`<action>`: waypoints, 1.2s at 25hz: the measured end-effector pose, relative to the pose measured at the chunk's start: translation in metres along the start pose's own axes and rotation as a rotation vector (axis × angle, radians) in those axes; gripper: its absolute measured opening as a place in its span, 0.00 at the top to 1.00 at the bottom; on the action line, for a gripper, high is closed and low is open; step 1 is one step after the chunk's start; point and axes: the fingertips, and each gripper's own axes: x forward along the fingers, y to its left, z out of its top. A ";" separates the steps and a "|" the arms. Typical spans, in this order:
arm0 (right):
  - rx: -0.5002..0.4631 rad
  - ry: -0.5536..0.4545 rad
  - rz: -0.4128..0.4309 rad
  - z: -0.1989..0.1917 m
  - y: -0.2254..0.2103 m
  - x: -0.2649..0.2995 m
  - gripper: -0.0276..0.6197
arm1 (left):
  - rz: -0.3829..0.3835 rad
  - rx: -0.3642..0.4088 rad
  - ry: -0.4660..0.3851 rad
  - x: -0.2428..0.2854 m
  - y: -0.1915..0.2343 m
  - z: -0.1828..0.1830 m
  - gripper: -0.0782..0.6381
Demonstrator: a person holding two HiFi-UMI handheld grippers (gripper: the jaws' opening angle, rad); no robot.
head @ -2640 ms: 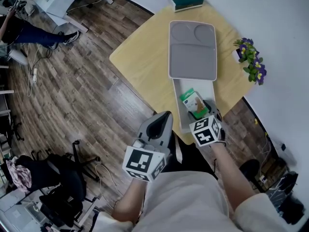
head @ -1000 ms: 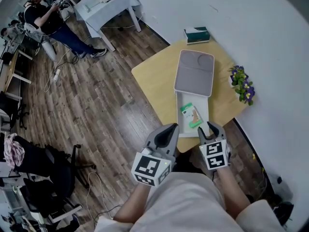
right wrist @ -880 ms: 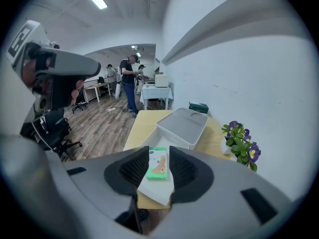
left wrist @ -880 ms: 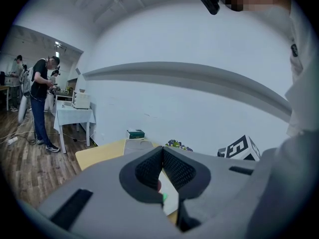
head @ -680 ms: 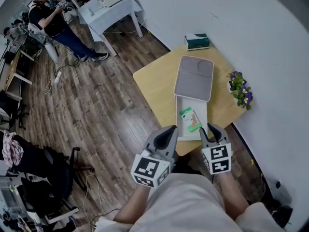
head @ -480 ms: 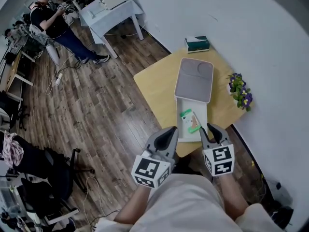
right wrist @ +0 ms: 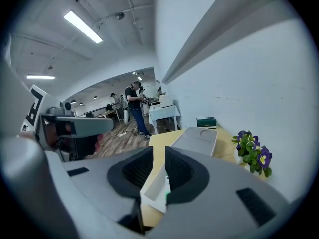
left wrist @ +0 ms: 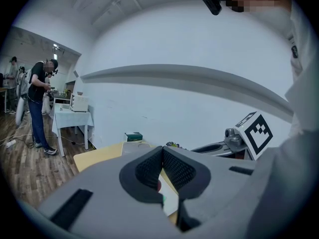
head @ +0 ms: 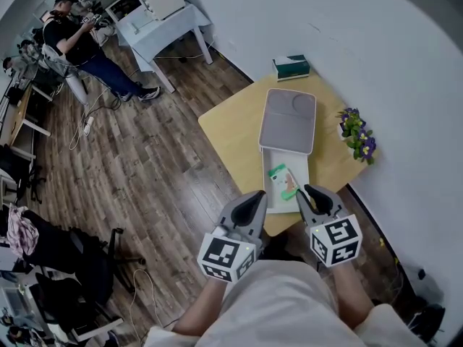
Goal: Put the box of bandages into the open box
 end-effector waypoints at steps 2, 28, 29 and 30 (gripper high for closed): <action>0.006 -0.004 0.000 0.002 -0.002 -0.002 0.86 | -0.004 0.002 0.002 0.002 -0.002 0.000 0.89; 0.005 -0.007 0.023 0.011 0.014 -0.007 0.95 | -0.010 -0.012 -0.005 -0.007 0.001 -0.003 0.89; -0.002 -0.002 0.022 0.010 0.014 -0.007 0.95 | -0.010 -0.012 -0.005 -0.007 0.001 -0.003 0.89; -0.008 0.002 0.021 0.009 0.015 -0.007 0.95 | -0.010 -0.013 -0.004 -0.007 0.002 -0.004 0.89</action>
